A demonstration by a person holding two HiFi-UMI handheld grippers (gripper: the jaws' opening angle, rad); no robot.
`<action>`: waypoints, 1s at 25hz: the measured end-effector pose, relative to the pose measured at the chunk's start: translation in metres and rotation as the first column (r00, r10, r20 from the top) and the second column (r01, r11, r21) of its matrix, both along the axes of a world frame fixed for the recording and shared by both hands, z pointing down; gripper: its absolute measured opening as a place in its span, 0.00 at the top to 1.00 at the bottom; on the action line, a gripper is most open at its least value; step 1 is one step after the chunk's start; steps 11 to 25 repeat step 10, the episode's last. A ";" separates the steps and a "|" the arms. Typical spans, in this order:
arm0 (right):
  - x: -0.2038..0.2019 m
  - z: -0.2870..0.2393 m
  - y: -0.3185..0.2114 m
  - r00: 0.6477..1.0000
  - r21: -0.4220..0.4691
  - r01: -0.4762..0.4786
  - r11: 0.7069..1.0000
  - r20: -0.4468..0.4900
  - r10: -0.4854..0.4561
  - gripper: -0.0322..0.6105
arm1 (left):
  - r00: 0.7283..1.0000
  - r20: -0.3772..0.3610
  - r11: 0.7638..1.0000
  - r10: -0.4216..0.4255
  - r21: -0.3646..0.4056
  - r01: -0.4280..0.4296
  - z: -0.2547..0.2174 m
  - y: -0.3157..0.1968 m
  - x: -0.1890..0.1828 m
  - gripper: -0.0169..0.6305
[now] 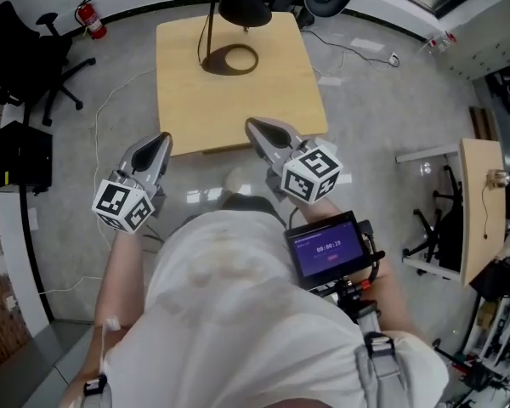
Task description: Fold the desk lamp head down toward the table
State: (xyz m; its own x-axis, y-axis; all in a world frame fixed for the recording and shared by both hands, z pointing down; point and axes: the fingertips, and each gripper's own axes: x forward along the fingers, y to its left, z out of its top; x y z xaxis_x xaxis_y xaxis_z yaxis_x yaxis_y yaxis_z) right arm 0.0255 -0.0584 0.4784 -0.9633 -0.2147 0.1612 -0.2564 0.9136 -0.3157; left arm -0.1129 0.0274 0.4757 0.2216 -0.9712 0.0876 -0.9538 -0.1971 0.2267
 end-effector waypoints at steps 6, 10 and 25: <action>0.000 0.000 0.005 1.000 -0.008 -0.002 1.000 -0.009 0.002 0.93 | 1.000 -0.013 1.000 -0.018 -0.007 0.018 0.003 0.008 -0.001 0.97; -0.002 0.003 0.008 1.000 -0.012 0.008 1.000 -0.004 -0.008 0.93 | 1.000 -0.016 1.000 -0.021 -0.009 0.021 0.011 0.013 0.001 0.97; -0.002 0.003 0.008 1.000 -0.012 0.008 1.000 -0.004 -0.008 0.93 | 1.000 -0.016 1.000 -0.021 -0.009 0.021 0.011 0.013 0.001 0.97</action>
